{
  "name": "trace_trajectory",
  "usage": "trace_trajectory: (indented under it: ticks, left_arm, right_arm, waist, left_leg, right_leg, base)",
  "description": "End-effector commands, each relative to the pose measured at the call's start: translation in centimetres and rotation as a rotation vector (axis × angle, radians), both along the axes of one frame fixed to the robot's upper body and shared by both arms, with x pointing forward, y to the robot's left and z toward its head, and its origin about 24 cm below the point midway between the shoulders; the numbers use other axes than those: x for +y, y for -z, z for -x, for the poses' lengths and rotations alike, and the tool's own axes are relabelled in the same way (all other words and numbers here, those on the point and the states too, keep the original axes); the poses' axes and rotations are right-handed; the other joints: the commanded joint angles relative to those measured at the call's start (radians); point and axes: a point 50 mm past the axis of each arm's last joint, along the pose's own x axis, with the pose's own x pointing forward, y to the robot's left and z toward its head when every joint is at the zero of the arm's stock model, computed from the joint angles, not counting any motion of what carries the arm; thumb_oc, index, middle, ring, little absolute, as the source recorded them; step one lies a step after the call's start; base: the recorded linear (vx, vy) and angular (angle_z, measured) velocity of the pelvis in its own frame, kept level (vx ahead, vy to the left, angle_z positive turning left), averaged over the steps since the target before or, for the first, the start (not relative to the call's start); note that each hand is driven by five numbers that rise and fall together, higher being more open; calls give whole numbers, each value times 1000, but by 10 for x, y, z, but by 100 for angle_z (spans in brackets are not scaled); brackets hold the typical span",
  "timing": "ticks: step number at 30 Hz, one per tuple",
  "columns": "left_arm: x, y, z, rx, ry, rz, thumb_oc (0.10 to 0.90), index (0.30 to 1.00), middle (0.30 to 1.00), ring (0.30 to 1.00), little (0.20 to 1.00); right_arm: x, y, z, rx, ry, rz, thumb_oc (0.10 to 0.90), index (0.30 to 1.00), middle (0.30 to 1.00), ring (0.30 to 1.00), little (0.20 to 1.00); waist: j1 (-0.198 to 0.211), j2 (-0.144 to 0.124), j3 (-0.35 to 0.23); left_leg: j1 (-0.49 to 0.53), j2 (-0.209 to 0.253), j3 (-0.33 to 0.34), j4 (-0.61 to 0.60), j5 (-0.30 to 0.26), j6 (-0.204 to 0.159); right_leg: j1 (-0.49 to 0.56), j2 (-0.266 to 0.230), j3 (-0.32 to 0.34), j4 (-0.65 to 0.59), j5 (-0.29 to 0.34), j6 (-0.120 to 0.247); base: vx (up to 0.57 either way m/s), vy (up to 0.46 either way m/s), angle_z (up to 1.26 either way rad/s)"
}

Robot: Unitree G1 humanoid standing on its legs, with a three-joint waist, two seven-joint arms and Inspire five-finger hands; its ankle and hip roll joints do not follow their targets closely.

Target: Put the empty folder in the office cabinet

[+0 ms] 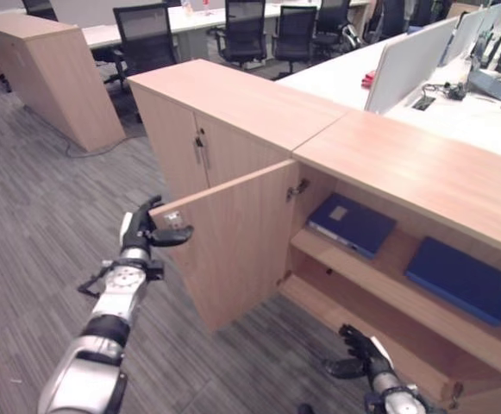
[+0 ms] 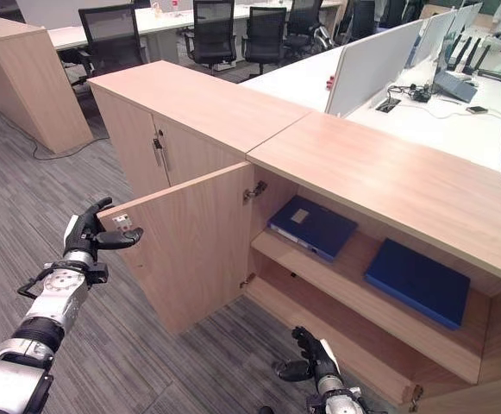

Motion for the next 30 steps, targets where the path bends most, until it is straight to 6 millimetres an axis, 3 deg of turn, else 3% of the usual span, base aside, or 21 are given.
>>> trace_trajectory:
  ticks: [1, 2, 5, 8, 9, 10, 11, 12, 13, 15, 16, 18, 23, 26, 30]
  left_arm:
    - [-48, -40, -22, -231, 193, 78, 800, 900, 900, 900, 900]
    - [-48, -40, -22, -230, 193, 78, 800, 900, 900, 900, 900]
    - [-94, -13, 6, -211, 362, 195, 800, 900, 900, 900, 900]
    - [-106, -1, 29, -194, 429, 260, 800, 900, 900, 900, 900]
    - [-108, 0, 41, -198, 473, 268, 800, 900, 900, 900, 900]
    - [-110, -5, 56, -218, 545, 237, 800, 900, 900, 900, 900]
    - [-113, -5, 60, -218, 565, 265, 800, 900, 900, 900, 900]
    - [-114, -14, 66, -247, 613, 234, 800, 900, 900, 900, 900]
    - [-114, -14, 66, -246, 614, 233, 800, 900, 900, 900, 900]
    - [-118, -21, 76, -262, 673, 243, 800, 900, 900, 900, 900]
    - [-120, -22, 78, -262, 696, 243, 800, 900, 900, 900, 900]
    - [-123, -23, 80, -265, 715, 250, 800, 900, 900, 900, 900]
    - [-139, -29, 86, -302, 763, 359, 800, 900, 900, 900, 900]
    - [-153, -30, 89, -300, 807, 411, 800, 900, 900, 900, 900]
    - [-170, -33, 88, -299, 869, 448, 800, 900, 900, 900, 900]
  right_arm:
    - [-1, -32, -44, -211, -16, -1, 800, 900, 900, 900, 900]
    - [-1, -32, -44, -211, -16, -1, 800, 900, 900, 900, 900]
    - [-2, -36, -50, -228, 6, 7, 800, 900, 900, 900, 900]
    - [-3, -37, -53, -236, 20, 14, 800, 900, 900, 900, 900]
    - [-2, -43, -59, -263, 19, 25, 800, 900, 900, 900, 900]
    - [-3, -45, -64, -276, 39, 21, 800, 900, 900, 900, 900]
    - [-3, -45, -64, -278, 46, 20, 800, 900, 900, 900, 900]
    - [0, -42, -64, -268, 53, 11, 800, 900, 900, 900, 900]
    - [0, -42, -64, -268, 53, 10, 800, 900, 900, 900, 900]
    - [5, -41, -66, -263, 40, 5, 800, 900, 900, 900, 900]
    - [6, -40, -64, -258, 37, 3, 800, 900, 900, 900, 900]
    - [6, -37, -61, -244, 42, -1, 800, 900, 900, 900, 900]
    - [-1, -37, -60, -239, 44, 18, 800, 900, 900, 900, 900]
    - [-3, -43, -68, -265, 23, 36, 800, 900, 900, 900, 900]
    - [-13, -51, -74, -289, 37, 54, 800, 900, 900, 900, 900]
  waist:
    - [26, 45, -2]
    - [26, 45, -3]
    - [51, 41, 10]
    - [70, 42, 26]
    - [92, 46, 55]
    - [112, 54, 76]
    - [117, 56, 85]
    - [135, 67, 95]
    - [135, 65, 96]
    - [172, 76, 96]
    - [175, 68, 93]
    - [175, 61, 84]
    - [158, 93, 62]
    - [133, 120, 63]
    - [63, 156, 80]
  left_leg:
    - [85, 31, -35, 1, -128, -35]
    - [85, 31, -35, 1, -128, -35]
    - [79, 25, -51, 5, -129, -26]
    - [75, 21, -44, 5, -130, -20]
    - [65, 27, -22, 6, -127, -19]
    - [33, 40, 12, 12, -114, -21]
    - [29, 44, 22, 15, -110, -21]
    - [26, 55, 45, 19, -105, -19]
    - [26, 54, 44, 19, -106, -19]
    - [15, 67, 89, 34, -109, -22]
    - [10, 66, 96, 40, -111, -28]
    - [4, 64, 95, 47, -108, -32]
    - [1, 92, 104, 72, -85, -64]
    - [16, 119, 119, 82, -72, -84]
    - [22, 186, 152, 174, -63, -120]
  right_leg:
    - [31, -57, -64, 62, -73, 109]
    - [31, -57, -64, 62, -73, 109]
    - [32, -65, -77, 73, -74, 108]
    - [20, -69, -90, 83, -66, 109]
    - [-19, -81, -141, 123, -44, 113]
    - [-59, -121, -238, 193, -27, 131]
    - [-71, -137, -261, 221, -14, 132]
    - [-91, -181, -327, 280, -8, 131]
    - [-92, -183, -326, 285, -11, 131]
    - [-48, -260, -497, 309, -18, 108]
    - [-21, -258, -518, 280, -25, 111]
    - [-1, -243, -511, 241, -36, 109]
    - [30, -173, -443, 117, -51, 97]
    - [51, -133, -405, 69, -66, 82]
    - [44, -63, -314, 69, -119, 34]
  base:
    - [-16, 15, 5]
    - [-29, 15, 11]
    - [-47, 23, 12]
    - [-98, 22, 5]
    - [-307, -22, -13]
    - [-322, -45, -25]
    - [-254, -75, -117]
    - [-103, -48, -123]
    - [-112, -63, -100]
    - [-129, -141, -35]
    - [-94, -189, -77]
    - [-1, -139, -33]
    - [35, -156, -30]
    - [22, -128, -40]
    - [28, -198, -57]
